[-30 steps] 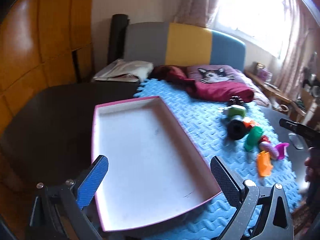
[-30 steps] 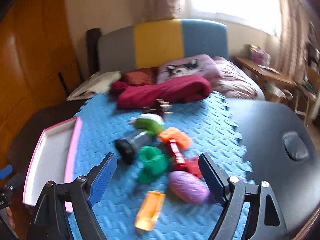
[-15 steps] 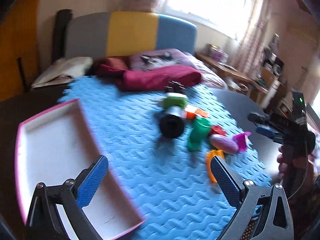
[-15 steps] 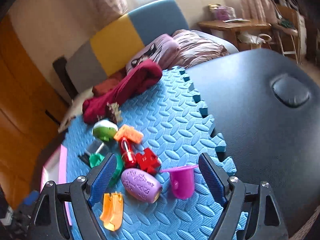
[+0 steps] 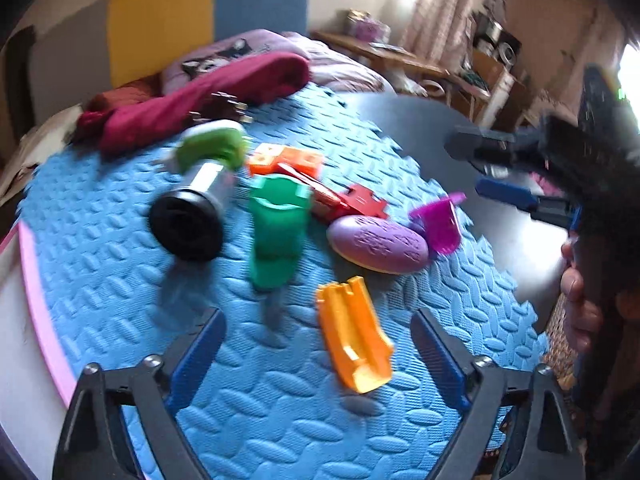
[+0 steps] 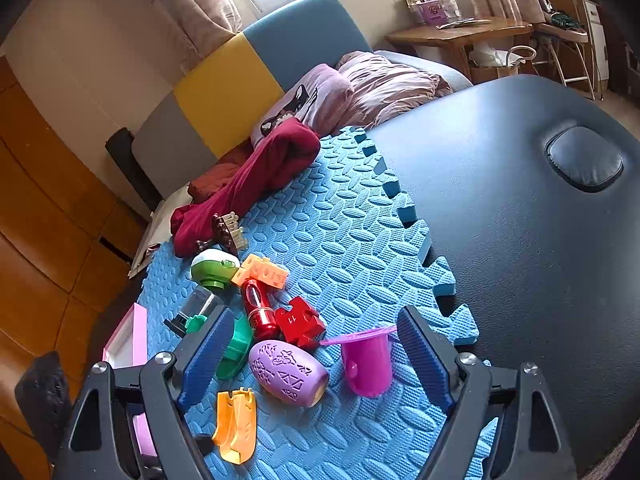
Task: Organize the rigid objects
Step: 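Grasp the orange slide piece with the left tool while the right tool grasps the magenta cup, then carry the orange slide piece into the white tray and open the left tool, then carry the magenta cup into the white tray and open the right tool, then grasp the black-and-clear cylinder with the left tool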
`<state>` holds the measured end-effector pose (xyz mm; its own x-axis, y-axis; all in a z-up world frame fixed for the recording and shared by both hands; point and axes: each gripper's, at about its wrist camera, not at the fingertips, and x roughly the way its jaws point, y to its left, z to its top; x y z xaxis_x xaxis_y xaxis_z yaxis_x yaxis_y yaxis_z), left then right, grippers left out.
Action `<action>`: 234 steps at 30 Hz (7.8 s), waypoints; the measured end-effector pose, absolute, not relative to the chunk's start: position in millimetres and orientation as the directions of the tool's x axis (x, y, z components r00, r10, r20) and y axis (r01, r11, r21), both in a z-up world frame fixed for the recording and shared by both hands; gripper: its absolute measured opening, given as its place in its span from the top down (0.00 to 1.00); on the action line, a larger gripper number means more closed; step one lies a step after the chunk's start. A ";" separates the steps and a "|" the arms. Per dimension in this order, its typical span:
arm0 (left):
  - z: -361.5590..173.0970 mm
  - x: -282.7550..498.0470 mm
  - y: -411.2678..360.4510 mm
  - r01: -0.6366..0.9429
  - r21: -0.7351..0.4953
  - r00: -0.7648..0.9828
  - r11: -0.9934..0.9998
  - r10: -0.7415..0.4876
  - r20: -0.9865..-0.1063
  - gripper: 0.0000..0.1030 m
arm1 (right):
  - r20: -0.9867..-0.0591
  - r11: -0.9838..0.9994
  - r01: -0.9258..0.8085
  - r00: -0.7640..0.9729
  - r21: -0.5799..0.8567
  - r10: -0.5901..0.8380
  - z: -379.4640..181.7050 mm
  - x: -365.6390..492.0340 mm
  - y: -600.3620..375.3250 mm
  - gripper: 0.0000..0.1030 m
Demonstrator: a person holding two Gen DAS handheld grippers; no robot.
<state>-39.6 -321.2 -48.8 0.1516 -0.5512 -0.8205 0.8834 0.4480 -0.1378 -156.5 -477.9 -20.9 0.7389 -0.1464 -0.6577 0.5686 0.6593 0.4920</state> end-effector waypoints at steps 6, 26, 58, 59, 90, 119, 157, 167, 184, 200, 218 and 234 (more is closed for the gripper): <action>-60.9 -40.8 -332.7 0.887 -0.116 0.151 0.447 -0.518 -0.842 0.27 | -0.657 0.649 0.572 0.740 0.502 -0.145 -21.4 -157.5 -479.0 0.17; -69.9 -32.7 -291.8 0.843 -0.131 0.218 0.521 -0.554 -0.803 0.75 | -0.801 0.706 0.624 0.582 0.333 -0.137 -43.1 -130.3 -467.3 0.53; -21.2 -22.7 -219.1 0.776 -0.272 0.234 0.569 -0.660 -0.714 0.75 | -0.877 0.663 0.691 0.468 0.289 -0.105 -66.7 -120.9 -477.6 0.68; -18.6 -20.5 -213.5 0.770 -0.277 0.240 0.575 -0.663 -0.709 0.75 | -0.879 0.668 0.690 0.463 0.279 -0.111 -66.5 -120.1 -476.9 0.68; -50.2 171.1 -100.4 0.334 -0.214 0.480 0.918 -0.361 -0.800 0.73 | -0.888 0.766 0.643 0.368 0.030 -0.274 -65.2 -105.3 -454.7 0.69; -26.5 34.5 -82.9 0.359 -0.059 0.606 0.931 -0.281 -0.744 0.39 | -0.882 0.774 0.633 0.375 0.017 -0.287 -63.4 -104.0 -451.6 0.69; -23.4 33.4 -41.4 0.277 -0.087 0.636 0.957 -0.251 -0.730 0.35 | -0.697 0.977 0.087 0.713 0.197 0.077 1.7 -35.3 -271.9 0.69; -23.0 39.0 -16.9 0.220 -0.115 0.650 0.969 -0.233 -0.723 0.35 | -0.728 0.977 -0.100 0.653 0.189 0.207 -8.1 16.5 -199.9 0.69; -32.5 45.1 -2.0 0.179 -0.116 0.644 0.977 -0.205 -0.737 0.35 | -0.836 0.984 -0.092 0.518 0.154 0.180 -66.3 89.2 -175.3 0.68; -27.8 40.3 -7.2 0.185 -0.105 0.654 0.977 -0.202 -0.729 0.35 | -0.806 0.984 -0.052 0.568 0.169 0.168 -52.7 70.4 -169.5 0.57; -22.3 35.2 -18.8 0.221 -0.074 0.665 0.973 -0.206 -0.718 0.33 | -0.718 0.991 -0.010 0.688 0.136 0.105 -14.5 25.4 -198.4 0.57; -0.7 35.8 -52.5 0.325 -0.058 0.667 0.944 -0.272 -0.693 0.33 | -0.630 0.943 0.312 0.757 0.114 -0.174 29.1 -33.2 -343.8 0.57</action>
